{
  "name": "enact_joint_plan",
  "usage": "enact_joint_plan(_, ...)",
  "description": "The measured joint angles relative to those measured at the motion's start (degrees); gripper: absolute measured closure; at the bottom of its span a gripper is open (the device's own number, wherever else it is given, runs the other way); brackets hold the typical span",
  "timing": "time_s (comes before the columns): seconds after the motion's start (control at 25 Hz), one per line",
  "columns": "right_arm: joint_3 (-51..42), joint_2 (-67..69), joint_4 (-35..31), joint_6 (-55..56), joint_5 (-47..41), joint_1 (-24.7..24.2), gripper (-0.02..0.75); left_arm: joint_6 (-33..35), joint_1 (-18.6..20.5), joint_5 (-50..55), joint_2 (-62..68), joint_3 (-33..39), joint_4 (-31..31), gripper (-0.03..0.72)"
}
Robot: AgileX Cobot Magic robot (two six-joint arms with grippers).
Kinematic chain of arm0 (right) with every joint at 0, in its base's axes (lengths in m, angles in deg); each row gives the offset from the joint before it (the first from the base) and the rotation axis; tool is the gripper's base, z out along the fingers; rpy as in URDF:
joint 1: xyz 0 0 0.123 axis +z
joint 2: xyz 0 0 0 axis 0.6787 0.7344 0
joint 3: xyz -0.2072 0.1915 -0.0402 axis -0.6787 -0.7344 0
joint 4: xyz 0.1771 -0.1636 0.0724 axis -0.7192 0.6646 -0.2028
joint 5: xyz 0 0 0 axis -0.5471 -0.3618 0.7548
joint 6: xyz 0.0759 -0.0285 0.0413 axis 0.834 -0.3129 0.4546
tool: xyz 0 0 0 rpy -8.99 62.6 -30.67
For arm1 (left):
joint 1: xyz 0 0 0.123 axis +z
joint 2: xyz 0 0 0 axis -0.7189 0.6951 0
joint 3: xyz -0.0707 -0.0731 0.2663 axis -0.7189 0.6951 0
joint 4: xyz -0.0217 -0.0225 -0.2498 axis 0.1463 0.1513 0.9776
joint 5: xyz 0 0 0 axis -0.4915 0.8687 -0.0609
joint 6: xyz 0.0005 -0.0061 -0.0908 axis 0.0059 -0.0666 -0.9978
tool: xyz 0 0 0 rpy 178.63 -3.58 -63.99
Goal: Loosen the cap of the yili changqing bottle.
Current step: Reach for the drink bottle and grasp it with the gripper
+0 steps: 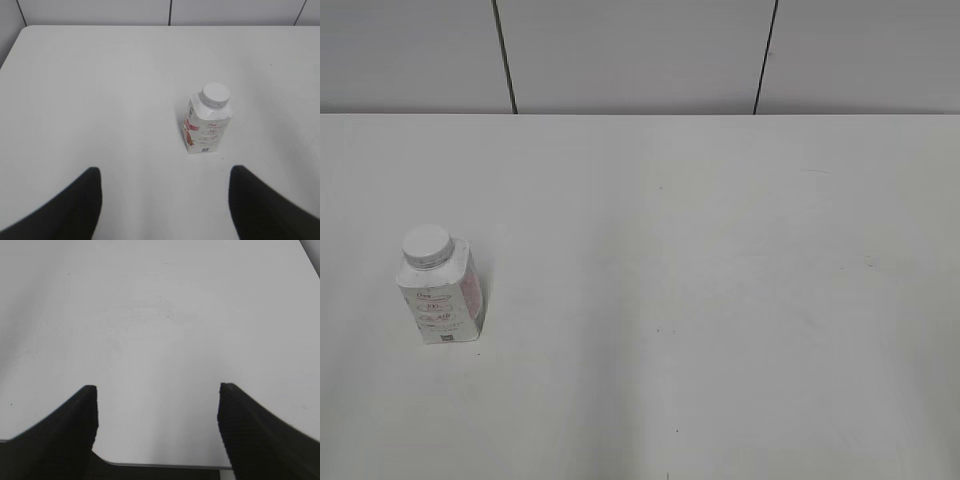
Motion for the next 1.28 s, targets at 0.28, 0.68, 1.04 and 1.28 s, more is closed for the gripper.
enact_joint_plan(0.28,0.0,0.0,0.0,0.0,0.0,0.0,0.151,0.0,0.0,-1.3,0.0,-0.4,0.0,0.204)
enact_joint_plan(0.68,0.0,0.0,0.0,0.0,0.0,0.0,0.151,0.0,0.0,-6.7,0.0,-0.9,-0.2,0.228)
enact_joint_plan(1.04,0.0,0.0,0.0,0.0,0.0,0.0,0.151,0.0,0.0,-21.1,0.0,3.9,-3.3,0.249)
enact_joint_plan(1.28,0.0,0.0,0.0,0.0,0.0,0.0,0.151,0.0,0.0,-30.0,2.6,8.5,-3.3,0.249)
